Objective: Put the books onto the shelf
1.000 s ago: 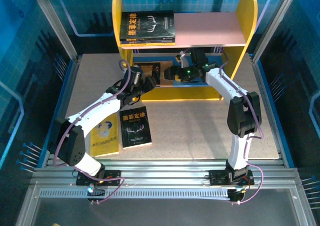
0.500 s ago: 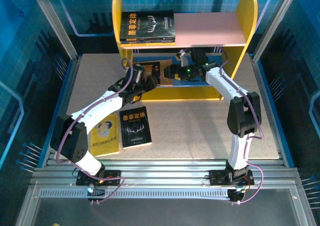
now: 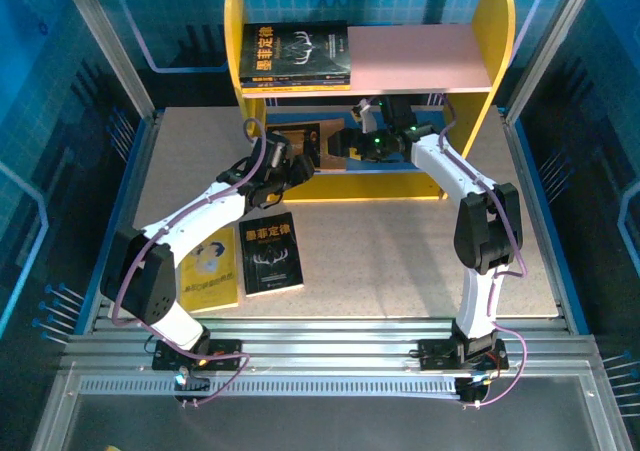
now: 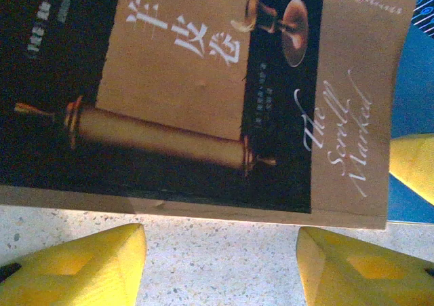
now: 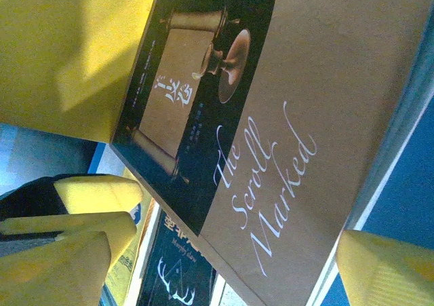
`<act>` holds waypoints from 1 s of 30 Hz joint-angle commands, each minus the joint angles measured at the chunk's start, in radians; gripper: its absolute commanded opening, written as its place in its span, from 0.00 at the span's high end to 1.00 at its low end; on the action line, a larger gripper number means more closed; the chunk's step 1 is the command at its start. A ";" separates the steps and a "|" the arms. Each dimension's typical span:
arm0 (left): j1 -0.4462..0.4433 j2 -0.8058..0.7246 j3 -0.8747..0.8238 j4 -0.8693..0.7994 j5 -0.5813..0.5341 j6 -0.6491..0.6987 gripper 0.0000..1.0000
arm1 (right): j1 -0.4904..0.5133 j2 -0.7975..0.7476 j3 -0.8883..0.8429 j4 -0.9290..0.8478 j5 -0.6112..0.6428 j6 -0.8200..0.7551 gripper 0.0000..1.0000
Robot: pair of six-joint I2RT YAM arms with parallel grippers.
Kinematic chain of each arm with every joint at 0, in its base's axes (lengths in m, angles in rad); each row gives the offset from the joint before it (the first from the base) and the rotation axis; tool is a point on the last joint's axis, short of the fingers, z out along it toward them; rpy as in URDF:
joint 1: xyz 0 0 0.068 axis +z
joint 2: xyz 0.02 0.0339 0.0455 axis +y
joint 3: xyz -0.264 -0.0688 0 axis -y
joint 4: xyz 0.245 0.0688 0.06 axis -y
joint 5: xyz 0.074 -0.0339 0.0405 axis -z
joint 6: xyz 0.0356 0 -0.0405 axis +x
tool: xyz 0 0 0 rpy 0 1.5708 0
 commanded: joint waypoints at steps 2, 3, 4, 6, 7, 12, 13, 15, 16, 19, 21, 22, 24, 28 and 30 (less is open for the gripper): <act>0.009 -0.024 -0.018 -0.010 0.016 -0.019 0.39 | 0.032 0.007 0.002 0.028 -0.053 0.011 0.13; 0.009 -0.022 -0.017 -0.010 0.015 -0.017 0.39 | 0.032 0.007 0.001 0.028 -0.053 0.013 0.13; 0.009 -0.020 -0.014 -0.010 0.013 -0.014 0.39 | 0.032 0.006 0.001 0.028 -0.052 0.013 0.13; 0.009 -0.013 -0.008 -0.010 0.010 -0.010 0.39 | 0.031 0.007 0.000 0.028 -0.053 0.013 0.13; 0.009 -0.008 -0.004 -0.010 0.008 -0.007 0.39 | 0.033 0.004 0.000 0.028 -0.053 0.013 0.13; 0.013 0.015 0.019 -0.007 0.008 0.001 0.39 | 0.032 0.004 0.000 0.026 -0.053 0.012 0.13; 0.015 0.019 0.023 -0.006 0.008 0.001 0.39 | 0.031 0.004 -0.001 0.026 -0.052 0.011 0.13; 0.016 0.024 0.027 -0.004 0.006 0.004 0.39 | 0.032 0.005 0.001 0.026 -0.054 0.013 0.13; 0.017 0.026 0.027 -0.002 0.006 0.004 0.39 | 0.032 0.006 0.001 0.026 -0.055 0.011 0.13; 0.020 0.032 0.029 0.004 0.006 0.006 0.39 | 0.031 0.006 0.000 0.027 -0.056 0.011 0.13; 0.023 0.037 0.033 0.003 0.008 0.008 0.39 | 0.032 0.004 -0.004 0.028 -0.055 0.012 0.13; 0.023 0.041 0.035 0.002 0.009 0.008 0.39 | 0.032 0.004 -0.003 0.029 -0.055 0.013 0.13; 0.024 0.045 0.038 0.002 0.010 0.010 0.39 | 0.032 0.003 -0.005 0.029 -0.056 0.013 0.13; 0.028 0.046 0.040 0.009 0.008 0.013 0.39 | 0.032 0.003 -0.006 0.029 -0.057 0.012 0.13; 0.029 0.048 0.044 0.009 0.008 0.016 0.38 | 0.032 0.004 -0.006 0.029 -0.059 0.012 0.13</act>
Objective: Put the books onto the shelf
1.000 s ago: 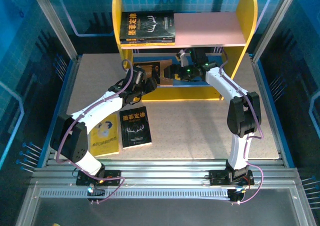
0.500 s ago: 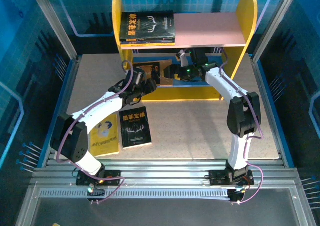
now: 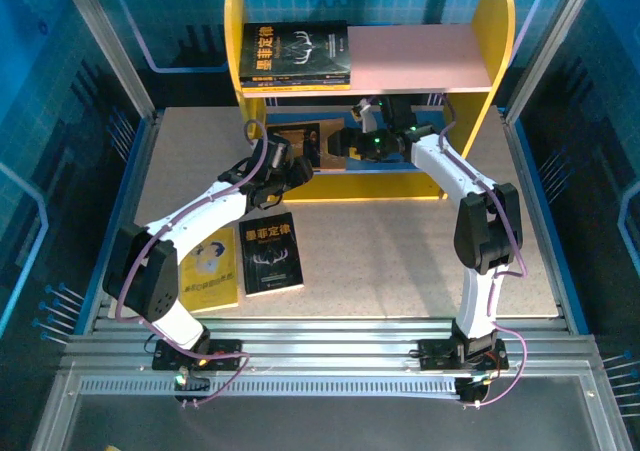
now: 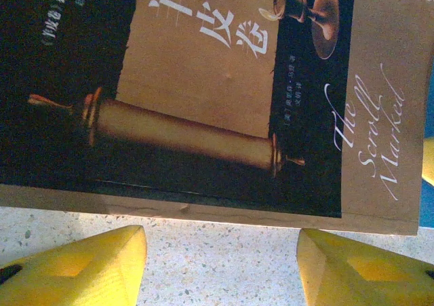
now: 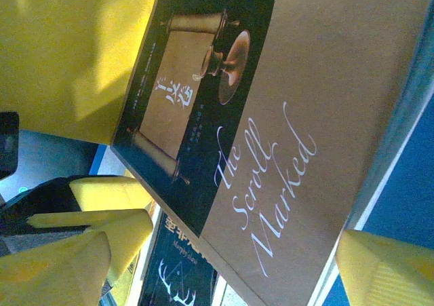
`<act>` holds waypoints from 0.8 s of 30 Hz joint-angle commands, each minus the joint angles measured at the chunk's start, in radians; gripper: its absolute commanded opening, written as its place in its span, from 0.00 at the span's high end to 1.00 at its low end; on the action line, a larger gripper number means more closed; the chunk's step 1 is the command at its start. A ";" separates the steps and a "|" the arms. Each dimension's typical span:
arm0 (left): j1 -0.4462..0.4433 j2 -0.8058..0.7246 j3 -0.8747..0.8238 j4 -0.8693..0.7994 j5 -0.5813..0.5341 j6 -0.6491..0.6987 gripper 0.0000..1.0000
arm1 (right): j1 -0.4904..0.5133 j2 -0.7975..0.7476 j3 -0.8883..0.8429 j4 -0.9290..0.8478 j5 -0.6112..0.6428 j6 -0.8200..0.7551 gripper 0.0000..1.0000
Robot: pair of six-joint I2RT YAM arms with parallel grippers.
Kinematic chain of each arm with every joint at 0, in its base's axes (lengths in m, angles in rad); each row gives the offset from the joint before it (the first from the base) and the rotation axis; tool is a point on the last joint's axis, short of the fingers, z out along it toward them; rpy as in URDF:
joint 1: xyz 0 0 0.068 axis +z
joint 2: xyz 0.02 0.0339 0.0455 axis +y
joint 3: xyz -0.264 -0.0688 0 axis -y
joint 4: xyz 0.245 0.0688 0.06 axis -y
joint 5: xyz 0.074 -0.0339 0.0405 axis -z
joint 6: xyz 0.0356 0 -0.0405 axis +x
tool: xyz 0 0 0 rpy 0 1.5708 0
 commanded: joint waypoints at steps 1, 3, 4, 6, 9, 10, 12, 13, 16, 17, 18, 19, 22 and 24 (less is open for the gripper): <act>0.021 0.029 0.046 0.017 0.009 0.016 0.38 | 0.033 0.006 -0.002 0.021 -0.059 0.005 0.13; 0.023 0.032 0.049 0.016 0.010 0.017 0.38 | 0.031 0.006 0.001 0.021 -0.060 0.002 0.13; 0.024 0.033 0.052 0.017 0.010 0.019 0.38 | 0.031 0.007 0.003 0.021 -0.060 0.003 0.13; 0.026 0.037 0.057 0.017 0.010 0.022 0.38 | 0.031 0.009 0.005 0.021 -0.063 0.003 0.13; 0.029 0.041 0.063 0.016 0.011 0.026 0.38 | 0.031 0.010 0.009 0.018 -0.063 0.001 0.13; 0.030 0.041 0.066 0.016 0.011 0.026 0.38 | 0.031 0.012 0.011 0.016 -0.062 0.002 0.13; 0.032 0.043 0.067 0.016 0.011 0.029 0.38 | 0.031 0.014 0.015 0.012 -0.065 0.000 0.13; 0.033 0.044 0.067 0.016 0.011 0.028 0.38 | 0.031 0.015 0.016 0.012 -0.065 -0.001 0.13; 0.035 0.047 0.070 0.017 0.012 0.029 0.38 | 0.031 0.016 0.019 0.009 -0.065 -0.001 0.13; 0.036 0.047 0.071 0.017 0.012 0.029 0.39 | 0.031 0.016 0.020 0.009 -0.065 0.000 0.13; 0.037 0.049 0.070 0.019 0.012 0.029 0.39 | 0.031 0.017 0.020 0.009 -0.063 -0.002 0.13; 0.038 0.049 0.072 0.019 0.012 0.029 0.38 | 0.031 0.018 0.020 0.008 -0.065 -0.002 0.13; 0.042 0.052 0.078 0.017 0.015 0.031 0.38 | 0.031 0.021 0.024 0.006 -0.066 -0.003 0.13; 0.044 0.054 0.082 0.016 0.016 0.034 0.38 | 0.031 0.022 0.025 0.006 -0.066 -0.002 0.13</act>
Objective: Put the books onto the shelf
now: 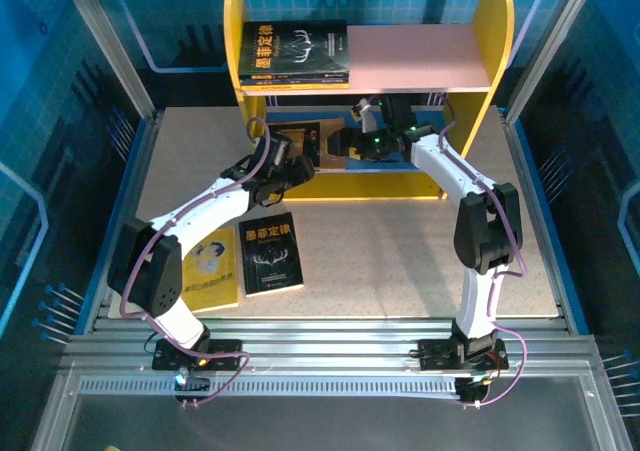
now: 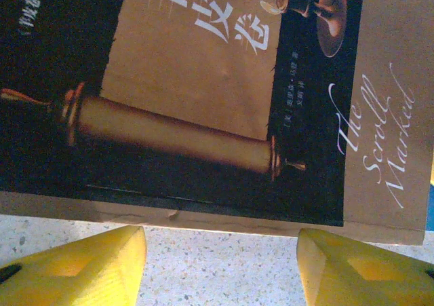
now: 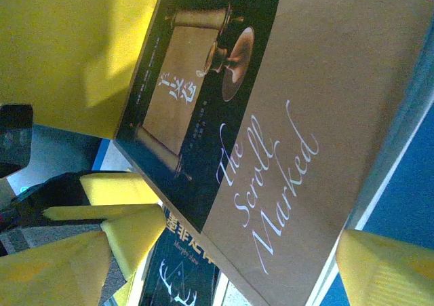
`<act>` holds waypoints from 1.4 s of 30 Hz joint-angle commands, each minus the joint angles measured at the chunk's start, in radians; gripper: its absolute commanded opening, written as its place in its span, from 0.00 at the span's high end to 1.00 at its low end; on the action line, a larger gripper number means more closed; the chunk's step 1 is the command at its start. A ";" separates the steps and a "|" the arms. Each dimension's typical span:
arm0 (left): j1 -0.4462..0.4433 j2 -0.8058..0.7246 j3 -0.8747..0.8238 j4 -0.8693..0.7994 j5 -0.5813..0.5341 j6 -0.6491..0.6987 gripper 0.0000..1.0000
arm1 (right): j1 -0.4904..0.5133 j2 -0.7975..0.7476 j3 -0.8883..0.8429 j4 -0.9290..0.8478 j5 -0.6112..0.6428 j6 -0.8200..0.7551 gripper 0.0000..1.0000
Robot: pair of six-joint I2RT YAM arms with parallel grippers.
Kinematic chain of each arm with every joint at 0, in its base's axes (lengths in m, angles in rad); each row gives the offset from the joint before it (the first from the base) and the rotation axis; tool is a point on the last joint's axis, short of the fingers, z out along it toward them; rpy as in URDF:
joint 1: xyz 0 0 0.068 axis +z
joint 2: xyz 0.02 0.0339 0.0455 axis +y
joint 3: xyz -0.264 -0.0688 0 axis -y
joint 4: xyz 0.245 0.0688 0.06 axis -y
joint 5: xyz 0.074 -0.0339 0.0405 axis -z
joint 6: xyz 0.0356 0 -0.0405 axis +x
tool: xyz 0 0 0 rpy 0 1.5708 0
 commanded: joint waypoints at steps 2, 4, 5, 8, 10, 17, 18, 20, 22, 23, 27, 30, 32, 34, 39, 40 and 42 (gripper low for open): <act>0.038 0.019 0.054 0.025 0.010 0.032 0.38 | 0.031 0.021 0.026 0.002 -0.061 -0.001 0.13; 0.038 0.017 0.058 0.025 0.012 0.033 0.38 | 0.031 0.023 0.028 0.002 -0.060 -0.001 0.13; 0.038 0.017 0.059 0.024 0.011 0.035 0.38 | 0.030 0.023 0.028 0.002 -0.060 -0.001 0.13; 0.039 0.018 0.062 0.022 0.016 0.037 0.38 | 0.030 0.024 0.027 0.002 -0.061 -0.001 0.13; 0.038 0.016 0.064 0.022 0.021 0.035 0.38 | 0.029 0.023 0.025 0.004 -0.060 -0.002 0.13; 0.038 0.003 0.057 0.028 0.029 0.030 0.38 | 0.023 0.023 0.027 0.005 -0.066 0.000 0.12; 0.037 0.003 0.058 0.028 0.028 0.031 0.38 | 0.023 0.025 0.029 0.005 -0.068 0.000 0.12; 0.038 0.005 0.059 0.028 0.029 0.030 0.39 | 0.022 0.027 0.034 0.005 -0.068 0.002 0.12; 0.038 0.007 0.061 0.027 0.028 0.031 0.38 | 0.022 0.027 0.037 0.007 -0.068 0.004 0.12; 0.038 0.007 0.061 0.028 0.029 0.031 0.38 | 0.021 0.027 0.039 0.007 -0.068 0.003 0.12; 0.039 0.010 0.064 0.033 0.034 0.030 0.38 | 0.018 0.038 0.058 -0.001 -0.073 0.002 0.12; 0.038 0.010 0.064 0.033 0.036 0.032 0.38 | 0.016 0.046 0.069 -0.002 -0.076 0.001 0.12; 0.038 0.008 0.065 0.033 0.035 0.033 0.38 | 0.016 0.050 0.076 -0.002 -0.077 0.003 0.12; 0.039 0.008 0.065 0.033 0.035 0.034 0.39 | 0.016 0.054 0.081 -0.002 -0.079 0.005 0.12; 0.038 0.011 0.071 0.033 0.036 0.040 0.38 | 0.016 0.069 0.089 0.002 -0.083 0.009 0.12; 0.039 0.013 0.073 0.033 0.036 0.042 0.38 | 0.016 0.072 0.091 0.003 -0.084 0.009 0.12; 0.039 0.013 0.074 0.033 0.036 0.042 0.38 | 0.016 0.079 0.094 0.006 -0.087 0.012 0.12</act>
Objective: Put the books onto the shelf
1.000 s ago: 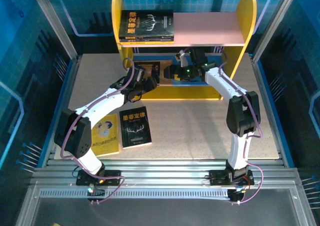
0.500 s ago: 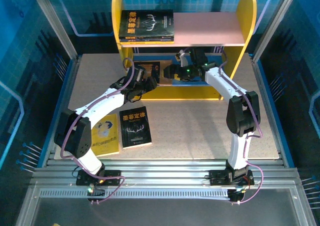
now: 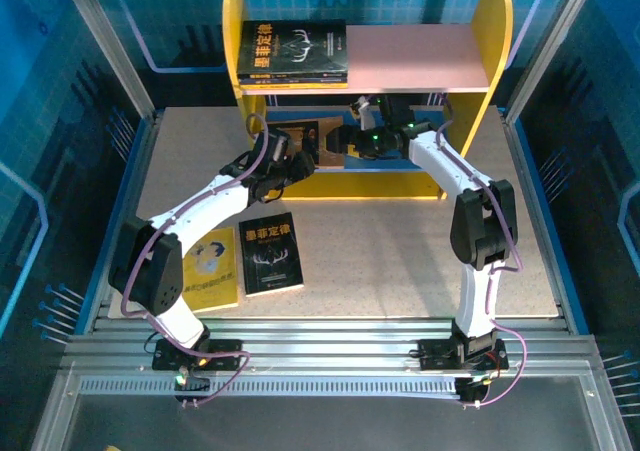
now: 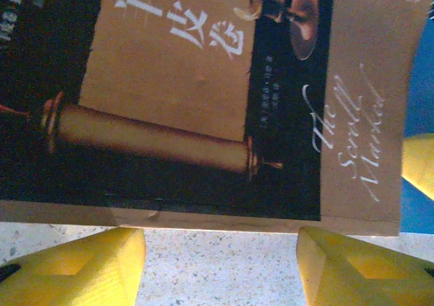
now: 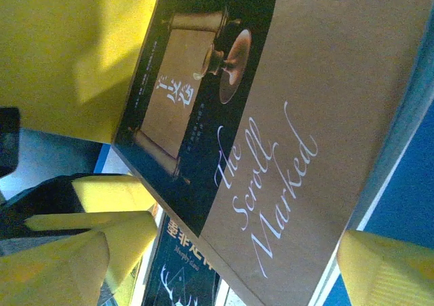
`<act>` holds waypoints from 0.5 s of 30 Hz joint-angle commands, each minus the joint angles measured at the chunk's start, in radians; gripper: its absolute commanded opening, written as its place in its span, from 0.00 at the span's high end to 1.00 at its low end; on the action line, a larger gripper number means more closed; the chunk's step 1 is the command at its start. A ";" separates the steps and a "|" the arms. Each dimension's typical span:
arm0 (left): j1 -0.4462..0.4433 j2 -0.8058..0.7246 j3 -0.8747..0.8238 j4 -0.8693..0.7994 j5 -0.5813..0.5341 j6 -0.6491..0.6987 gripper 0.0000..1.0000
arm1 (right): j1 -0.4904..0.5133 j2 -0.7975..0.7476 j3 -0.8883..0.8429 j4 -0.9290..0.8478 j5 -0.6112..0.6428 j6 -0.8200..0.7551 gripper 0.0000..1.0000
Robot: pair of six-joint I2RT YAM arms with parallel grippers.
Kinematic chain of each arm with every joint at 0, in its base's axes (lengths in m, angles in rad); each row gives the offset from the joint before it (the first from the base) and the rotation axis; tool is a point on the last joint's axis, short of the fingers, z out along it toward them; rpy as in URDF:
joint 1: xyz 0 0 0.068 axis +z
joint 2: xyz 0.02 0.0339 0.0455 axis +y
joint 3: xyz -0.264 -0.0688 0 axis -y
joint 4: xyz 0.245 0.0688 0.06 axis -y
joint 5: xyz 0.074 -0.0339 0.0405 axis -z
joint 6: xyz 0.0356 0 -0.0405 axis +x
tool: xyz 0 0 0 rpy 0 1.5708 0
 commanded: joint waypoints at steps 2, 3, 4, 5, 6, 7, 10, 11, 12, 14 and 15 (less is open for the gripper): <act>0.026 0.002 0.044 0.035 0.007 0.031 0.38 | 0.019 0.035 0.034 0.029 -0.077 0.009 0.12; 0.027 0.002 0.047 0.032 0.007 0.031 0.38 | 0.019 0.035 0.031 0.034 -0.078 0.012 0.12; 0.026 0.002 0.049 0.030 0.007 0.034 0.38 | 0.018 0.032 0.025 0.042 -0.079 0.016 0.12; 0.027 0.002 0.051 0.028 0.007 0.036 0.38 | 0.019 0.031 0.019 0.047 -0.079 0.018 0.12; 0.027 0.002 0.051 0.026 0.004 0.037 0.38 | 0.019 0.028 0.014 0.051 -0.078 0.018 0.12; 0.026 0.002 0.051 0.024 0.005 0.037 0.38 | 0.017 0.026 0.010 0.052 -0.078 0.019 0.12; 0.027 0.002 0.049 0.021 0.007 0.036 0.38 | 0.015 0.021 0.004 0.053 -0.078 0.018 0.12; 0.026 0.000 0.046 0.022 0.007 0.034 0.38 | 0.014 0.019 0.003 0.053 -0.078 0.018 0.12; 0.026 -0.001 0.042 0.023 0.007 0.033 0.38 | 0.013 0.017 0.001 0.053 -0.079 0.019 0.12; 0.027 -0.005 0.033 0.022 0.005 0.029 0.38 | 0.010 0.012 -0.002 0.053 -0.082 0.018 0.12; 0.027 -0.007 0.030 0.019 0.003 0.028 0.38 | 0.009 0.009 -0.004 0.053 -0.082 0.018 0.12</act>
